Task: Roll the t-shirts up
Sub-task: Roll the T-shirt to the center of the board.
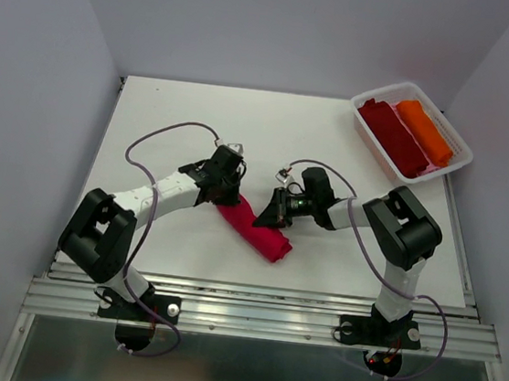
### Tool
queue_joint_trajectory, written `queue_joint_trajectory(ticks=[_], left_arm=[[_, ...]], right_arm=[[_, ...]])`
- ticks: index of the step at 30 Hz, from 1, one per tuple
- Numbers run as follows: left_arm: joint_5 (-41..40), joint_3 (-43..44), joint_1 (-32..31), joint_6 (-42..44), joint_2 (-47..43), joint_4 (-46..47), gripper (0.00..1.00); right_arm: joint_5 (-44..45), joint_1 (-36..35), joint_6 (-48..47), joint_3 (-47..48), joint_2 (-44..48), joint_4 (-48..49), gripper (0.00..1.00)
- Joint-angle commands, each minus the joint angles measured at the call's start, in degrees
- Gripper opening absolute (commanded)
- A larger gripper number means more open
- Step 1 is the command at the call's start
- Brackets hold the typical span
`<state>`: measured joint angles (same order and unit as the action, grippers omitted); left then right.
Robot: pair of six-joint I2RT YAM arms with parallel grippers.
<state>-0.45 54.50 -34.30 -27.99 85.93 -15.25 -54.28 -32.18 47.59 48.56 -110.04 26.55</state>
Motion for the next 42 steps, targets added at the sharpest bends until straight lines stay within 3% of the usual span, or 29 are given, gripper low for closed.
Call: queue_joint_trajectory(ticks=[1,4,5,8,12,15,19,22,24,27,31,42], left_arm=[[0.18,1.14,-0.50,-0.66,3.61,4.34,0.00],[0.18,1.31,-0.50,-0.93,5.55,5.31,0.00],[0.18,1.40,-0.41,-1.02,5.82,5.92,0.00],[0.01,1.49,-0.41,-1.10,6.79,6.80,0.00],[-0.34,2.01,-0.41,-1.10,8.37,7.07,0.00],[-0.17,2.36,-0.41,-1.19,9.25,7.33,0.00],[-0.08,2.71,-0.41,-1.19,9.96,7.51,0.00],[0.18,2.98,-0.41,-1.10,10.05,7.51,0.00],[0.18,3.07,-0.41,-0.93,9.96,7.42,0.00],[0.18,3.07,-0.50,-0.75,9.96,7.16,0.00],[0.18,3.24,-0.41,-0.66,9.96,6.90,0.00],[-2.10,3.86,-0.41,0.30,9.43,5.49,0.00]], right_arm=[[-0.21,1.42,-0.66,-1.27,0.70,1.76,0.01],[0.49,1.42,-0.49,-1.53,1.23,1.75,0.08],[1.10,1.94,-0.40,-1.71,1.49,1.76,0.20],[5.04,1.95,-2.41,-1.80,3.59,-1.13,0.33],[12.68,1.95,-8.30,-0.74,9.64,-10.62,0.42],[20.34,1.95,-13.31,0.40,14.13,-19.49,0.54],[30.53,1.42,-18.22,1.63,23.96,-30.46,0.57],[36.87,-1.73,-20.34,2.51,27.94,-35.31,0.51],[37.93,-3.23,-20.61,3.03,29.44,-36.65,0.27],[37.76,-5.87,-20.09,1.81,29.62,-37.18,0.03],[38.46,-9.38,-18.33,-0.21,28.39,-35.96,0.01],[43.21,-9.39,-15.43,-10.67,23.56,-31.21,0.01]])
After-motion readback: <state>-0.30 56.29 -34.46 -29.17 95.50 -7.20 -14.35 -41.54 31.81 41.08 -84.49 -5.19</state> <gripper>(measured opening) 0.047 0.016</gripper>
